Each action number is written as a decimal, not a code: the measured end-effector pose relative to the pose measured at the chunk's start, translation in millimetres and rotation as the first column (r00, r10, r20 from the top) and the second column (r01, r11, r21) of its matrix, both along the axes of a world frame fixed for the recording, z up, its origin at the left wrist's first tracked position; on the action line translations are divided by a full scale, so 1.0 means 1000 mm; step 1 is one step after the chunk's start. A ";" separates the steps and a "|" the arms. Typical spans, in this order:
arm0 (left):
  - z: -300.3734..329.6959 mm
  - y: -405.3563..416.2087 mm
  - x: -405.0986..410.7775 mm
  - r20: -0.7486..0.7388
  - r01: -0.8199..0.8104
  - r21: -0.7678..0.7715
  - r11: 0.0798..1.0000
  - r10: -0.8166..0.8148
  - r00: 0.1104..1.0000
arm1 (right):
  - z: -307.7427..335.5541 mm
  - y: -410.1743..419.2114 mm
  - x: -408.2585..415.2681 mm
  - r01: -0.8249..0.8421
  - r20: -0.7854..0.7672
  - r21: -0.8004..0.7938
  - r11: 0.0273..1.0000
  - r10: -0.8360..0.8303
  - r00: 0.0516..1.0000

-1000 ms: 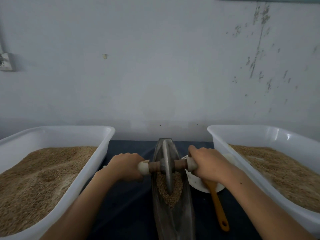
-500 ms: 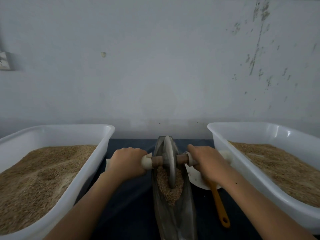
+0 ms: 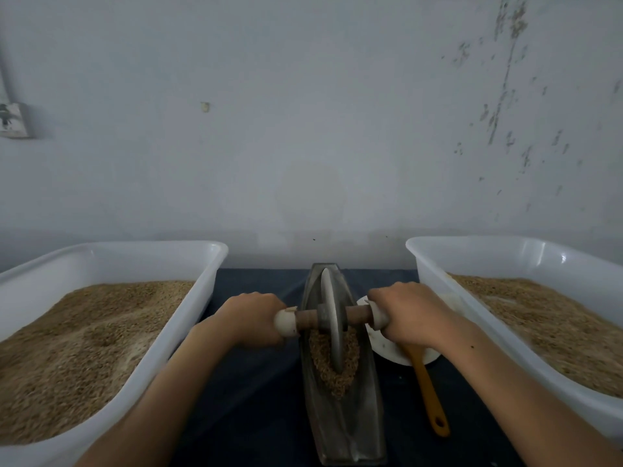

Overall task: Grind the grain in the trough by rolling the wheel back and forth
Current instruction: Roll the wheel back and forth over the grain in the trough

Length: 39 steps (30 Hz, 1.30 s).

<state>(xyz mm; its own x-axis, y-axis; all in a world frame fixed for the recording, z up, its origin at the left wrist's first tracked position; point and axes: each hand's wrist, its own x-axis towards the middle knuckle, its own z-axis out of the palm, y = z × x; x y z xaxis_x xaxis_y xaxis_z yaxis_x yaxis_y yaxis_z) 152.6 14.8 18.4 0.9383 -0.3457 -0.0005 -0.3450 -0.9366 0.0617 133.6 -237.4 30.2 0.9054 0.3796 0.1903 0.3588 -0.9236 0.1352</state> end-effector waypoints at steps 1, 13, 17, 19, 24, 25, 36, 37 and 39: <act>0.001 -0.001 0.000 -0.012 0.002 0.006 1.000 -0.001 1.000 | 0.000 -0.001 0.000 0.000 -0.028 0.001 1.000 0.000 1.000; -0.012 -0.012 -0.001 0.506 -0.062 0.030 0.998 0.038 0.862 | -0.025 -0.001 0.006 0.013 0.189 0.176 0.984 -0.047 0.981; -0.013 -0.012 -0.001 0.505 -0.055 0.012 0.998 0.041 0.862 | -0.027 -0.004 0.007 0.016 0.183 0.201 0.979 -0.054 0.982; -0.011 -0.012 -0.002 0.459 -0.058 0.021 0.998 0.041 0.888 | -0.024 -0.005 0.006 0.026 0.135 0.179 0.984 -0.050 0.990; 0.001 -0.014 -0.005 0.211 -0.090 0.071 0.993 0.073 0.975 | -0.003 -0.004 0.002 0.056 -0.109 0.072 0.996 -0.048 0.993; 0.003 -0.014 -0.005 0.169 -0.095 0.081 0.992 0.080 0.982 | 0.001 -0.004 0.001 0.063 -0.164 0.054 0.997 -0.053 0.985; -0.003 -0.014 -0.004 0.317 -0.108 0.013 0.994 0.099 0.943 | -0.013 -0.003 0.002 0.018 0.069 0.137 0.990 -0.028 0.997; -0.005 -0.015 -0.004 0.366 -0.119 0.001 0.993 0.111 0.924 | -0.016 -0.003 0.003 0.013 0.100 0.157 0.987 -0.029 0.995; -0.008 -0.017 -0.003 0.429 -0.132 -0.017 0.991 0.126 0.895 | -0.020 -0.002 0.003 0.002 0.156 0.176 0.984 -0.030 0.987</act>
<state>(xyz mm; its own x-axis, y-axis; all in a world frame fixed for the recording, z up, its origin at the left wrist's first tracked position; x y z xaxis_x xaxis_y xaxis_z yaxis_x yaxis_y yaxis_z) 149.1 -2.0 10.4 0.8851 -0.2242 0.4078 -0.2118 -0.9744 -0.0760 137.1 -239.9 10.2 0.8643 0.3137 0.3932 0.3313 -0.9432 0.0244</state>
